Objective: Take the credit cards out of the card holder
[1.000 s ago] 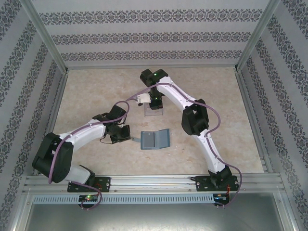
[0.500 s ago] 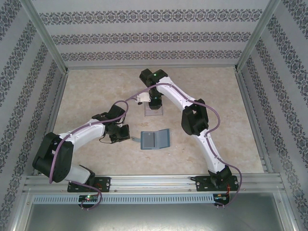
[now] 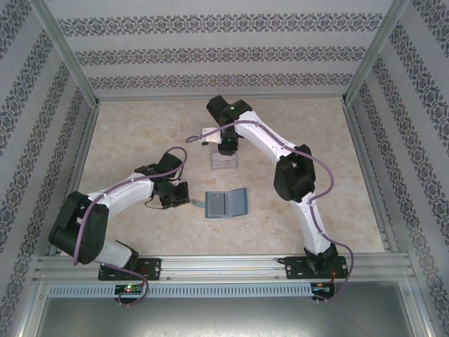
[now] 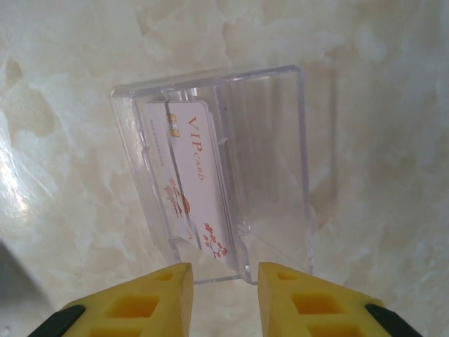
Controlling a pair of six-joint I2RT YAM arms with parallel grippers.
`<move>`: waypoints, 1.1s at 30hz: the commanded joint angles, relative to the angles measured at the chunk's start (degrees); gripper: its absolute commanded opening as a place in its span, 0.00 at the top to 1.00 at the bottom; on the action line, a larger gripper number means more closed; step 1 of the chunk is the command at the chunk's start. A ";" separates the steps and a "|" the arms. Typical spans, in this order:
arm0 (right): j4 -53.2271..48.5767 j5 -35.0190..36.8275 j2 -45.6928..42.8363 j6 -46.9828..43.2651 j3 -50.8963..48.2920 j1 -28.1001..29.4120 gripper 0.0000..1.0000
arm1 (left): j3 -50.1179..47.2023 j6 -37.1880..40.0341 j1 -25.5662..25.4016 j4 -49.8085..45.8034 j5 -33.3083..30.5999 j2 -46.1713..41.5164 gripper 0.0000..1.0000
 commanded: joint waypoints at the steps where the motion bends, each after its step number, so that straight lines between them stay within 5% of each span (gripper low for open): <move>1: 4.26 -2.68 -3.61 11.98 -2.79 0.74 0.70 | 1.92 0.80 0.74 -0.09 0.51 0.80 0.98; 12: 19.26 -2.23 -15.12 41.55 -21.94 3.55 0.69 | 4.65 2.25 1.00 2.53 0.74 3.90 0.98; 19: 29.46 -2.90 -24.52 61.37 -34.60 3.93 0.77 | 6.50 2.56 1.18 5.92 1.78 5.52 0.98; 33: 36.51 -15.59 -32.73 86.62 -49.46 3.53 0.80 | 10.27 3.07 0.04 7.52 10.44 8.93 0.99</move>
